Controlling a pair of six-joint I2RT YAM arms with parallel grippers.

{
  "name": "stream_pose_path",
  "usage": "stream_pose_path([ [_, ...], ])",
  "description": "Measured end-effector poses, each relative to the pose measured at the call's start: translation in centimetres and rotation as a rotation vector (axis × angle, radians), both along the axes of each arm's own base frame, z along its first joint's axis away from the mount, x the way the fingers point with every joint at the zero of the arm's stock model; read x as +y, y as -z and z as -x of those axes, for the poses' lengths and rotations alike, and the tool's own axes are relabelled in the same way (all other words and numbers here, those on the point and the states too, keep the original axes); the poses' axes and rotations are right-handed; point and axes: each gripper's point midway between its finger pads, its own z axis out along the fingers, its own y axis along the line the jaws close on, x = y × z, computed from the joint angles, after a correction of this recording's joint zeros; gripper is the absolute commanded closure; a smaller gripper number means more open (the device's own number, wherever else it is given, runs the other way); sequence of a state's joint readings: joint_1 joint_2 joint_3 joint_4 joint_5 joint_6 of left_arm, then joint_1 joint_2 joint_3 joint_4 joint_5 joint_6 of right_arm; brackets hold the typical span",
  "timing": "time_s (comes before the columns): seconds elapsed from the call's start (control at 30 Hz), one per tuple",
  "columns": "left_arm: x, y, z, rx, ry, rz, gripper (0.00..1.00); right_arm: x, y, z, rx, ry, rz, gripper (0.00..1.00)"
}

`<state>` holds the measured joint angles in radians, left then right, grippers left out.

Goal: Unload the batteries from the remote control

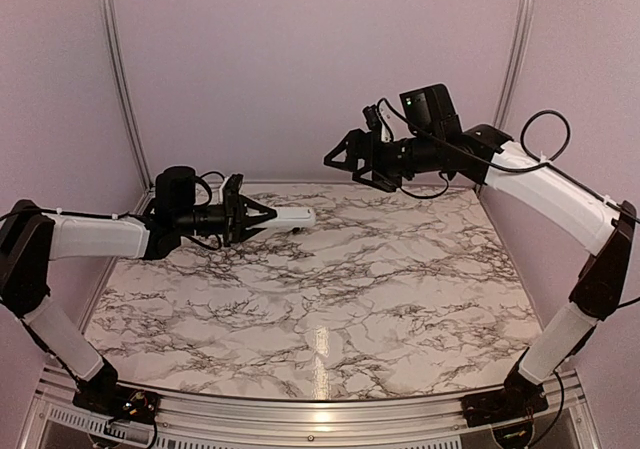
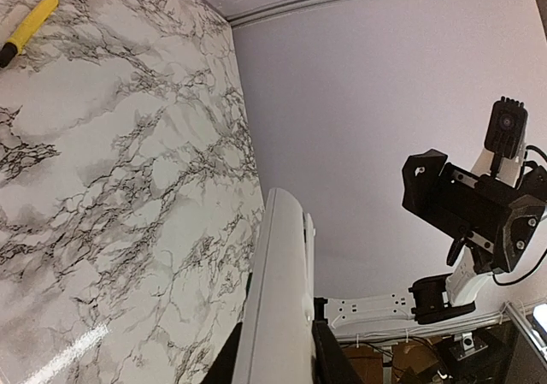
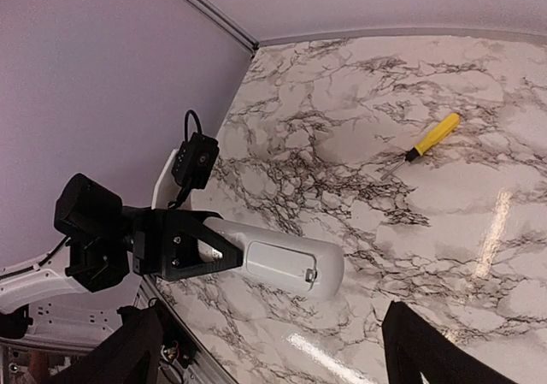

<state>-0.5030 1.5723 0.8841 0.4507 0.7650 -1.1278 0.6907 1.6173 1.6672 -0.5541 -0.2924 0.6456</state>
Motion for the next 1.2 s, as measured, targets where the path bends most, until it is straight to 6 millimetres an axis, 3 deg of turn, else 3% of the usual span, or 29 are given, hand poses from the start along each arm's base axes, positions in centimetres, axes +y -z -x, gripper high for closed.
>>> stream_pose_path([
  [0.33, -3.1, -0.4, 0.3, 0.035, 0.038, 0.112, 1.00, 1.2, 1.1, 1.1, 0.118, -0.039, -0.090, 0.25],
  [0.63, -4.8, -2.8, 0.2, -0.002, 0.070, 0.178, 1.00, 1.7, 1.1, 1.4, 0.140, -0.059, -0.121, 0.30],
  [1.2, -5.4, -3.6, 0.0, -0.002, 0.079, 0.211, 1.00, 1.6, 1.5, 1.5, 0.145, -0.064, -0.107, 0.35],
])
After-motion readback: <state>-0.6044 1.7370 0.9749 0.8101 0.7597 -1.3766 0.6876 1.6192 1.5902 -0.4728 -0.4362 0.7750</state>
